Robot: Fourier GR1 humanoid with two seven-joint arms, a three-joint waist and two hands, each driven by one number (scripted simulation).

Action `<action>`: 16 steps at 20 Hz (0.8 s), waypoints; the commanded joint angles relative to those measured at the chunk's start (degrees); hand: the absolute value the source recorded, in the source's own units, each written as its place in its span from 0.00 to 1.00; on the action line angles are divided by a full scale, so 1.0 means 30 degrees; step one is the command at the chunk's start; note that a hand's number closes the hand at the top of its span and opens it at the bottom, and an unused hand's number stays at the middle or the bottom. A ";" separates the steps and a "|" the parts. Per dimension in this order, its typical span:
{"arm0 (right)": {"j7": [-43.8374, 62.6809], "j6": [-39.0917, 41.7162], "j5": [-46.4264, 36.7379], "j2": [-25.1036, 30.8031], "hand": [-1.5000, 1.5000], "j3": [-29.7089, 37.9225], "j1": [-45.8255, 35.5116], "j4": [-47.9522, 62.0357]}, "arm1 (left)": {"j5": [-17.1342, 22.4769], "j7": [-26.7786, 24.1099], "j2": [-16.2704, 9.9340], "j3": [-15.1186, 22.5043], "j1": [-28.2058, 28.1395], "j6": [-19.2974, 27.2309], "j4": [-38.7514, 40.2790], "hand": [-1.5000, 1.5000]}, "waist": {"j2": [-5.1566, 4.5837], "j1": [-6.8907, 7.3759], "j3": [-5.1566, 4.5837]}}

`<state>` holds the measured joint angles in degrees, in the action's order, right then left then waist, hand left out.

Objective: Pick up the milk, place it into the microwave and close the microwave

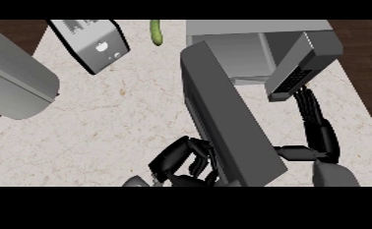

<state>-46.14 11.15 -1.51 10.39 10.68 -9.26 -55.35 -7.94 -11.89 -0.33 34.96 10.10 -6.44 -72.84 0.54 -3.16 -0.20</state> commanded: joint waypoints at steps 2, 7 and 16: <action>0.1865 0.1440 0.1625 0.0914 0.00 0.0396 0.2823 -0.5024 | 0.0423 -0.0117 0.0103 0.3844 0.1039 0.2279 0.1845 1.00 | -0.0064 -0.0125 -0.0001; 0.3922 0.2493 0.2734 0.0937 0.00 0.0055 0.3285 -0.7541 | 0.4015 0.0780 0.0101 0.6631 0.3768 0.6795 0.2713 1.00 | -0.0230 -0.0755 -0.0019; 0.4876 0.4984 0.4766 0.1920 0.00 0.0053 0.3781 -0.9889 | 0.8145 -0.0187 0.0097 0.6631 0.6709 1.1543 0.3549 1.00 | -0.0500 -0.1804 -0.0032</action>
<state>-31.82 23.10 10.99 15.17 11.20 1.29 -82.96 11.84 -11.49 -0.65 53.89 26.64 22.79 -62.57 -0.60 -7.25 -0.29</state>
